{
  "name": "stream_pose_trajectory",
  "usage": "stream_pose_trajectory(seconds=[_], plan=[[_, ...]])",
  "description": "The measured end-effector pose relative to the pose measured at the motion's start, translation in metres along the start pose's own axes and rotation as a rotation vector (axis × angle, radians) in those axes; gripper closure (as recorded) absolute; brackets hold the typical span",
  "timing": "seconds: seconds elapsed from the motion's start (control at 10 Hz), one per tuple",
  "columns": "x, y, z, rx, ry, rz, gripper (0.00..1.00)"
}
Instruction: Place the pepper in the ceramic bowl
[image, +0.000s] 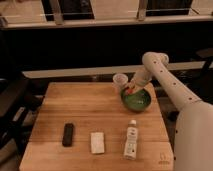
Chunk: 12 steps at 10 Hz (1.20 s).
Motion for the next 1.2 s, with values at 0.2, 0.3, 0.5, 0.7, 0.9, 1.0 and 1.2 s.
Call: stream_pose_trajectory(seconds=[0.2,0.3,0.5,0.7,0.9,1.0,1.2], plan=[[0.003,-0.001,0.002,0.001,-0.001,0.003,0.96],[0.005,-0.001,0.002,0.002,-0.003,0.006,0.95],[0.011,0.001,0.002,0.003,-0.004,0.014,0.82],[0.015,0.002,0.004,0.005,-0.005,0.02,0.74],[0.018,0.002,0.004,0.006,-0.007,0.024,0.74],[0.019,0.002,0.005,0.007,-0.008,0.026,0.74],[0.022,0.002,0.004,0.009,-0.009,0.03,0.67]])
